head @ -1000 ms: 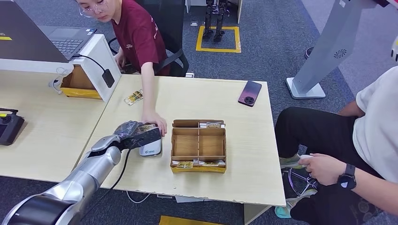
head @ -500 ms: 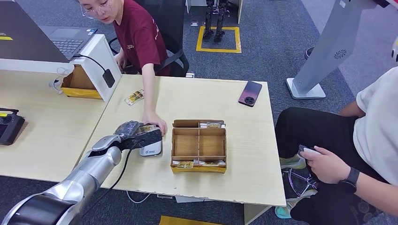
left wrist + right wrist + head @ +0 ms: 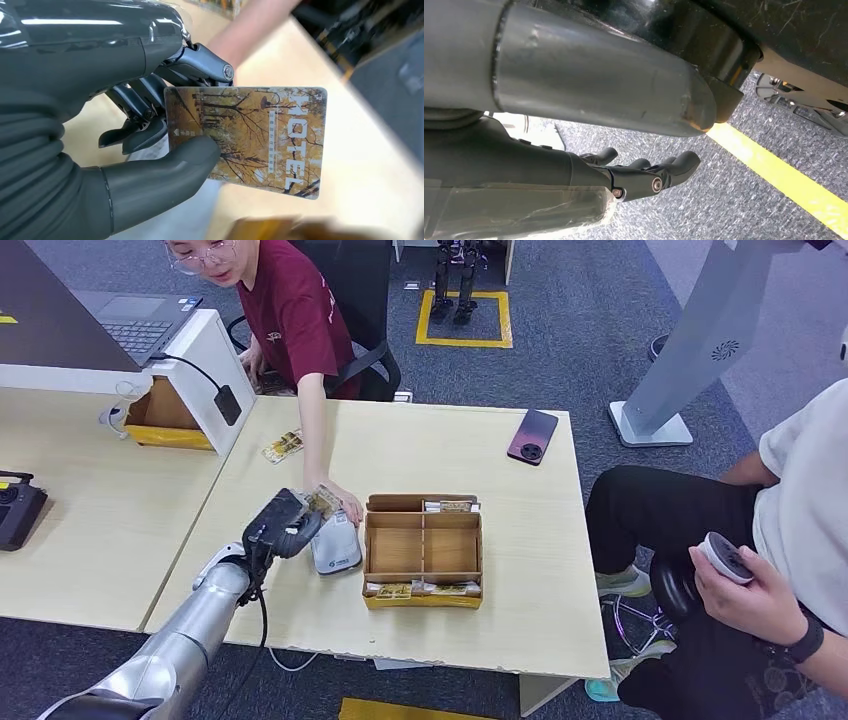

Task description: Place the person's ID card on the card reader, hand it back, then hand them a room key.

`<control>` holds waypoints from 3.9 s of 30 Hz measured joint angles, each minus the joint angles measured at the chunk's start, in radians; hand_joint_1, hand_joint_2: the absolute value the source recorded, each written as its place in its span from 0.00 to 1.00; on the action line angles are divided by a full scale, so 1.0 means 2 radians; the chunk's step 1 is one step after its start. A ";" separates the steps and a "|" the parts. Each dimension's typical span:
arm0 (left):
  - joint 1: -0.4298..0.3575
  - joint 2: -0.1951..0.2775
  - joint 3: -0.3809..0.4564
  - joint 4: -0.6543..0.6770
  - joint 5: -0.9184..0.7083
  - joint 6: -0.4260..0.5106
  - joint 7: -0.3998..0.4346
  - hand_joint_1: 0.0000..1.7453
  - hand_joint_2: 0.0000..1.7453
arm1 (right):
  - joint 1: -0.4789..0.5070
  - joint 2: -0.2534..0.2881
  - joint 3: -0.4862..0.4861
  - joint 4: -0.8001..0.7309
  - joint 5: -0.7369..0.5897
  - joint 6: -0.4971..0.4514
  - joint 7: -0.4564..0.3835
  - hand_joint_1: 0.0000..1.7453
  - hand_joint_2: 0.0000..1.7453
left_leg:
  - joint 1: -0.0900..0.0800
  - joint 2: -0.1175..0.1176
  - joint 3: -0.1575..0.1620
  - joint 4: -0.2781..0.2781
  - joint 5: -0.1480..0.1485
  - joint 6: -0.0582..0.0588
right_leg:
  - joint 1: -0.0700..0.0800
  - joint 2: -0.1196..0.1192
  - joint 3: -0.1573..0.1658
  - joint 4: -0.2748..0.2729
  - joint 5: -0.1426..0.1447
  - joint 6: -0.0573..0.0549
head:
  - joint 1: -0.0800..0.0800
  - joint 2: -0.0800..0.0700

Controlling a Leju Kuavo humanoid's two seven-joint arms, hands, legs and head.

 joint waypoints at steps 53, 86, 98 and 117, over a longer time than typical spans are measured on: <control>0.029 -0.069 0.125 -0.133 0.101 0.155 -0.021 0.00 1.00 | 0.002 0.003 -0.004 0.001 -0.005 -0.013 -0.005 0.00 0.00 | 0.000 0.000 -0.003 0.000 0.000 0.000 | 0.000 0.000 -0.003 0.000 0.000 0.000 | 0.000 0.000; 0.349 -0.096 -0.054 -0.448 -0.407 0.370 -0.107 0.00 1.00 | -0.004 0.003 -0.033 0.000 0.008 -0.007 0.043 0.00 0.00 | 0.000 0.001 -0.004 0.000 -0.001 0.001 | 0.000 0.000 -0.004 0.000 0.000 0.000 | 0.000 0.000; 0.334 -0.084 -0.086 -0.414 -0.559 0.371 0.051 0.00 1.00 | -0.007 0.003 -0.032 0.000 0.021 -0.004 0.049 0.00 0.00 | 0.000 0.001 -0.003 0.000 -0.001 0.001 | 0.000 0.000 -0.004 0.000 0.000 0.000 | 0.000 0.000; 0.281 -0.019 -0.208 -0.341 -0.562 0.371 0.195 0.00 1.00 | -0.007 0.003 -0.032 0.001 0.022 -0.003 0.049 0.00 0.00 | 0.000 0.001 -0.004 0.000 -0.001 0.001 | 0.000 0.000 -0.004 0.000 0.000 0.000 | 0.000 0.000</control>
